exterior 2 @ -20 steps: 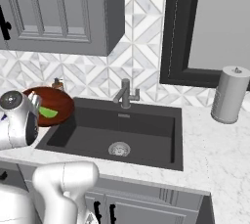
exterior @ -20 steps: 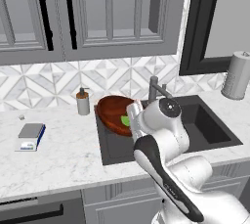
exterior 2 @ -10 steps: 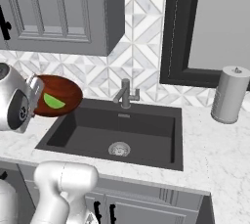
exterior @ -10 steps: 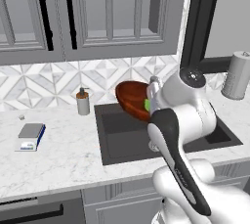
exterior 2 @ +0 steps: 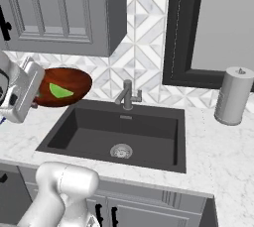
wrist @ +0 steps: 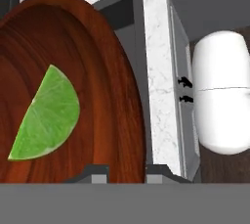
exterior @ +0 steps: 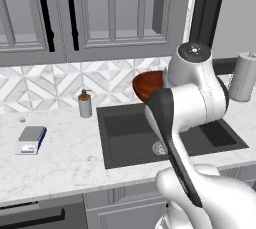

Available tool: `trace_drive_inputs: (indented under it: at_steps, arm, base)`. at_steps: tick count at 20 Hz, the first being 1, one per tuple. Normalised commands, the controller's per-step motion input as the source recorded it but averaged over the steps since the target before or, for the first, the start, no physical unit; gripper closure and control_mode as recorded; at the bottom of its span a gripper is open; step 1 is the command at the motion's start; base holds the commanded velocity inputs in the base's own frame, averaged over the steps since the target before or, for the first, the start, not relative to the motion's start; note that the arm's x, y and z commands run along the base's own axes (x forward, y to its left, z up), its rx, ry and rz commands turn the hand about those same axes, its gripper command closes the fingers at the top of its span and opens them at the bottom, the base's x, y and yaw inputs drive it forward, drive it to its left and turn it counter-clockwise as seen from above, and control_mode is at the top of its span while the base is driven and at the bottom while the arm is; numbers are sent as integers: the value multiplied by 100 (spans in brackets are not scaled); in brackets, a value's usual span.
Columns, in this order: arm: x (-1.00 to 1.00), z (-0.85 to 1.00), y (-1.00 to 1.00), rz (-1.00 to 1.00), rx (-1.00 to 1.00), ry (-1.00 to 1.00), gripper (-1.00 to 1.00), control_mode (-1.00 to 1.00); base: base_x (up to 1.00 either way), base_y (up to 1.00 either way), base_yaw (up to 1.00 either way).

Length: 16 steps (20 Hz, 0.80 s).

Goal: Pick the lemon wedge from the sink and place it in the bowl. Then pick the bowl and place it in the microwave. Then close the microwave door and press the start button.

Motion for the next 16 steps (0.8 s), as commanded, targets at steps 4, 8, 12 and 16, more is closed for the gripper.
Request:
trace_drive_inputs:
  at_steps: [4, 8, 12, 16]
  arm:
    - [-8, 27, -61, 0, -10, 0, 100, -100]
    - [-7, 5, -53, 6, -2, -2, 100, -100]
    - [-14, 0, -49, 11, 0, -20, 100, -100]
    - [-16, 0, -21, 9, 0, -21, 100, -100]
  base:
    - [0, 0, 0]
    - [0, 0, 0]
    - [0, 0, 0]
    - [0, 0, 0]
